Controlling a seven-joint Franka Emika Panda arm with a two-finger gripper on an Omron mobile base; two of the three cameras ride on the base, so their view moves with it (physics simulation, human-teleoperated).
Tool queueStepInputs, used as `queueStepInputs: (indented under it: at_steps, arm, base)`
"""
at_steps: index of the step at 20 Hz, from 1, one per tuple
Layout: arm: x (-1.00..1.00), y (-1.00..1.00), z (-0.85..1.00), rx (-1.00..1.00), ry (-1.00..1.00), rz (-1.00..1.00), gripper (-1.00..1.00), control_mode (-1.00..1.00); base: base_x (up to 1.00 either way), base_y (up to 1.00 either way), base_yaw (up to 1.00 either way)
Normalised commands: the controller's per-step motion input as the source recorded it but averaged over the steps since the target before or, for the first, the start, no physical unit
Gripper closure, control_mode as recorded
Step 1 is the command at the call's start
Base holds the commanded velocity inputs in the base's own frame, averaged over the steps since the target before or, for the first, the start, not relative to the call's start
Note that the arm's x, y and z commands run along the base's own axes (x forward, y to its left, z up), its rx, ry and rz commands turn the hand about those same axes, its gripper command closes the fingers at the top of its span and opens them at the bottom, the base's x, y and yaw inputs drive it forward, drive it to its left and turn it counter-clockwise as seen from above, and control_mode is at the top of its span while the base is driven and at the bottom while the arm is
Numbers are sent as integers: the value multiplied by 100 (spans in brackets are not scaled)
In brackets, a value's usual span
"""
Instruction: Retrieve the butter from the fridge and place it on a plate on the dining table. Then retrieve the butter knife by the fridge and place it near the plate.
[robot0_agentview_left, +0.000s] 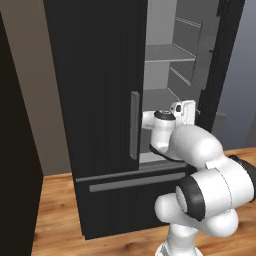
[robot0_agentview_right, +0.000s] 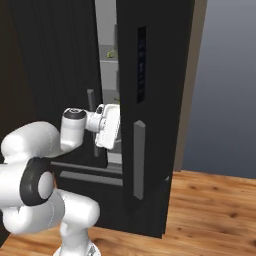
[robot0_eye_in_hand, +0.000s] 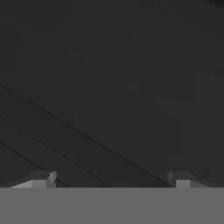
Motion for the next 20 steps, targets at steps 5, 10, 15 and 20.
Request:
queueStepInputs:
  at_steps: [5, 10, 15, 20]
  arm:
    - [-43, -98, 0, 0, 1, -10, -100, -100]
    - [-58, -100, -7, 1, 6, -21, -100, -100]
    - [-35, -82, -2, 0, 4, -11, -100, -100]
    - [-13, 74, 19, 0, -2, 0, -100, -100]
  base:
    - [0, 0, 0]
    - [0, 0, 0]
    - [0, 0, 0]
    - [0, 0, 0]
